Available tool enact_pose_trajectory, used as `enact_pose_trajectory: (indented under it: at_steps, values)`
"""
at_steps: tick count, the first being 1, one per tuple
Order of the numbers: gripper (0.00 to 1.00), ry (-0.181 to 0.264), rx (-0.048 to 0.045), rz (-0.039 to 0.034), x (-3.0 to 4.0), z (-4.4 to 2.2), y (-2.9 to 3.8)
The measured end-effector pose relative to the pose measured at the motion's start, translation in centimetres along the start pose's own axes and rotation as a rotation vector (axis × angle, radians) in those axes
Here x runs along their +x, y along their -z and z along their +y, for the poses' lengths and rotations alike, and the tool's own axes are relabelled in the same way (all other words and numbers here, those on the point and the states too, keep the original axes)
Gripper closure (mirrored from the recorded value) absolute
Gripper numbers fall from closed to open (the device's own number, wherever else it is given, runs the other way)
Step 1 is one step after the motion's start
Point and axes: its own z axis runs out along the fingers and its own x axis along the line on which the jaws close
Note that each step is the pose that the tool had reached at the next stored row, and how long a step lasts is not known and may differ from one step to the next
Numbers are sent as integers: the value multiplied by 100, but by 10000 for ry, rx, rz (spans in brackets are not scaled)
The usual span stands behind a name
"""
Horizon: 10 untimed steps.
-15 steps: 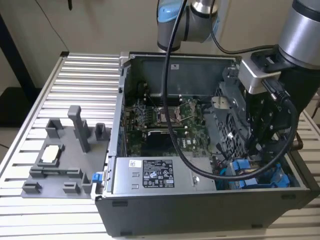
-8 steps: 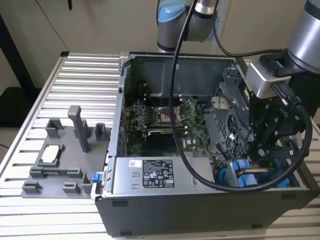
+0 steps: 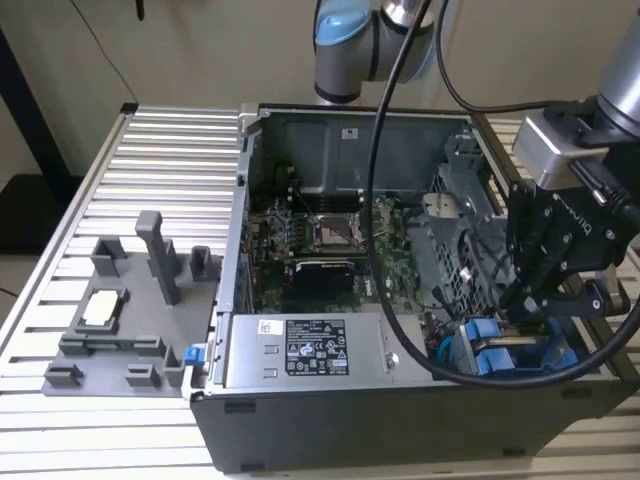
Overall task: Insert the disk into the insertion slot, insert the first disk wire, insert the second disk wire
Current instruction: 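Insert the second disk wire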
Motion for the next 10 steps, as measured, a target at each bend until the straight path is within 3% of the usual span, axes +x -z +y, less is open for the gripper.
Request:
enact_pose_trajectory:
  at_steps: [1,5,6,8,10]
  values:
    - [84,4,-43,-50,2,-14,0]
    - [84,36,-26,-488,7,-37,-6]
    - [84,41,-16,-567,10,-42,-9]
    - [84,40,1,-699,16,-48,-14]
    - [84,-55,13,-772,16,-49,-21]
